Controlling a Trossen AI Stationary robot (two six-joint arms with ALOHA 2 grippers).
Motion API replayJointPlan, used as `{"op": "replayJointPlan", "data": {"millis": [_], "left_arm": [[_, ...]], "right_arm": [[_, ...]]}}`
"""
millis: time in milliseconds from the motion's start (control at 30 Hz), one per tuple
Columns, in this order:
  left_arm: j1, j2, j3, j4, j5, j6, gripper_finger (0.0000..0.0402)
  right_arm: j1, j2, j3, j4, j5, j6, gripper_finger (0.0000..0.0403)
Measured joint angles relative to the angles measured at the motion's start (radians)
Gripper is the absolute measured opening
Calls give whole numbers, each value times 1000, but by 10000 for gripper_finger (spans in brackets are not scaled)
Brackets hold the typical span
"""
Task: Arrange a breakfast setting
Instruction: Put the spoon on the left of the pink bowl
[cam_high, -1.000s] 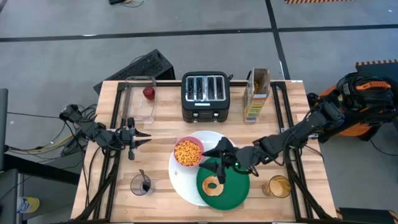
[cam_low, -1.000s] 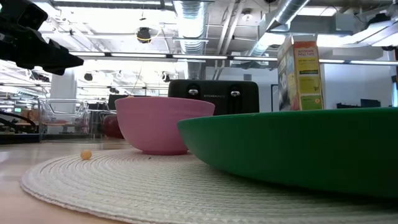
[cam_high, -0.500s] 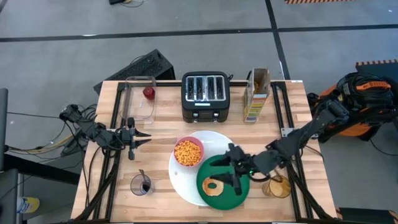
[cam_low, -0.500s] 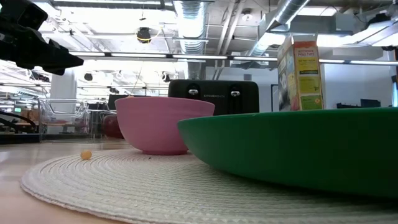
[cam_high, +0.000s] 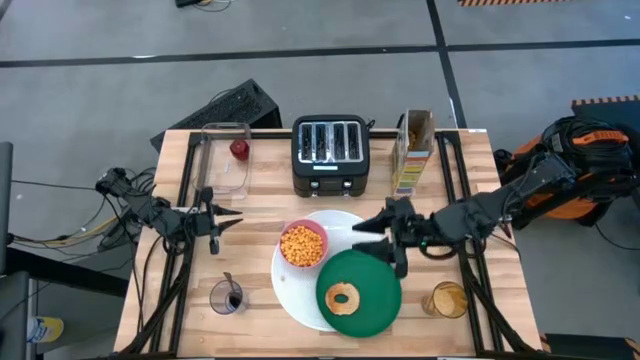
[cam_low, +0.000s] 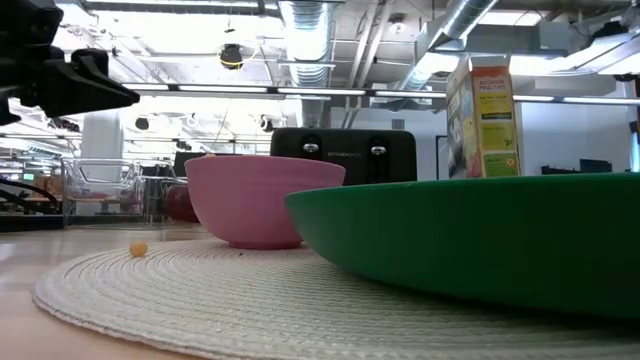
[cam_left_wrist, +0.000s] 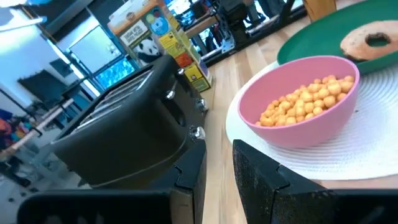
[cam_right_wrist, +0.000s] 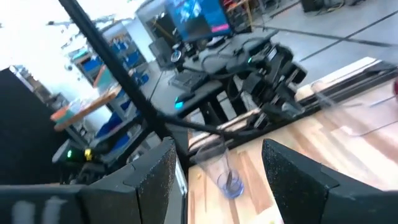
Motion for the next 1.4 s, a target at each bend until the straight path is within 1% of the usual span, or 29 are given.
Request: {"op": "replayJointPlan", "data": {"millis": [200,300,367,433,533,633,700,800,833,867,1000,1100,1167,1267,1333,1400], "left_arm": [[0,0,0,0,-1,-54,68],[0,0,0,6,1,22,68],[0,0,-3,35,35,33,68],[0,0,-4,62,89,27,68],[0,0,-4,66,158,17,68],[0,0,-4,99,239,-84,68],[-1,0,-4,142,253,-186,68],[0,0,-4,242,274,-470,68],[0,0,-3,274,262,-552,68],[0,0,-3,310,229,-593,68],[2,0,-3,478,39,-676,68],[2,0,0,612,-62,-717,68],[2,0,0,674,-69,-663,68],[2,0,0,714,10,-571,68],[1,0,0,728,-3,-552,68],[1,0,0,754,-61,-554,68]], "right_arm": [[-56,-25,0,0,0,0,260],[-84,-25,0,-2,0,0,260],[-99,-23,0,-1,0,0,260],[-112,-22,0,-10,0,5,260],[-131,-21,0,-43,0,38,260],[-144,-21,0,-64,0,66,260],[-153,-21,0,-66,0,71,260],[-160,-21,0,-66,0,75,260],[-163,-21,0,-67,0,79,260],[-166,-21,0,-68,0,79,260],[-166,-22,0,-76,-17,78,260],[-180,-33,0,-81,-132,47,260],[-194,-40,1,-79,-225,2,260],[-224,-69,0,-138,-368,-86,260],[-253,-96,1,-172,-396,-103,260],[-280,-142,0,-265,-395,-111,260]]}}
